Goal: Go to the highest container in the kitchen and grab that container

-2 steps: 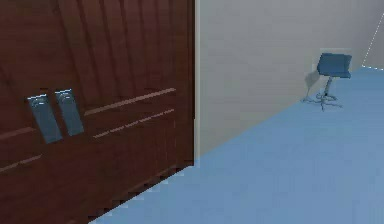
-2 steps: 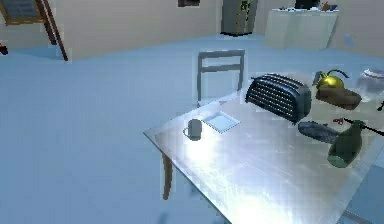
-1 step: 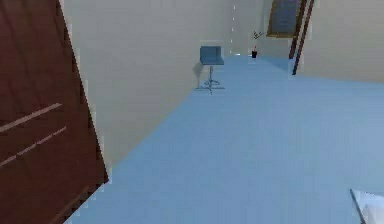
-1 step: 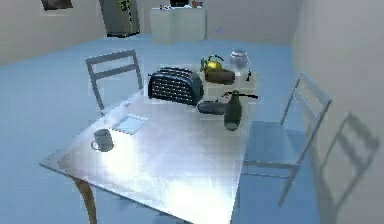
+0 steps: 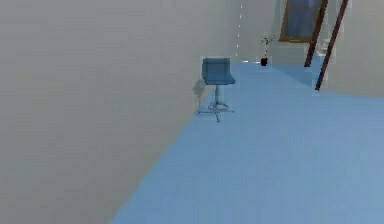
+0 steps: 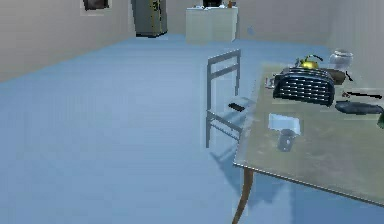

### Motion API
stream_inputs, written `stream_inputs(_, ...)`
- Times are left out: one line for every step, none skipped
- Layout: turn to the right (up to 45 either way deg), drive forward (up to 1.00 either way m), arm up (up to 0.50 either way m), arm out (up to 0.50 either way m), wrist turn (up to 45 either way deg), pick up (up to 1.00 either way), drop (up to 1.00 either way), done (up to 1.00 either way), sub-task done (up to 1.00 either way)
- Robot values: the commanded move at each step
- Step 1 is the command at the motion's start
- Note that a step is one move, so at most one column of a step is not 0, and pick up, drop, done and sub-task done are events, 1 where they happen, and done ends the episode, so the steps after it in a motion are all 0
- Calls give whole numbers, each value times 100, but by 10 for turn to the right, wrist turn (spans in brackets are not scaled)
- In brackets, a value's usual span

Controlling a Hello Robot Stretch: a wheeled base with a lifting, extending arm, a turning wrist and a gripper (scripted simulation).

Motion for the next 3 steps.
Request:
stream_inputs(120,0,0,0,0,0,0,0,0)
stream_inputs(0,25,0,0,0,0,0,0,0)
stream_inputs(450,0,0,0,0,0,0,0,0)
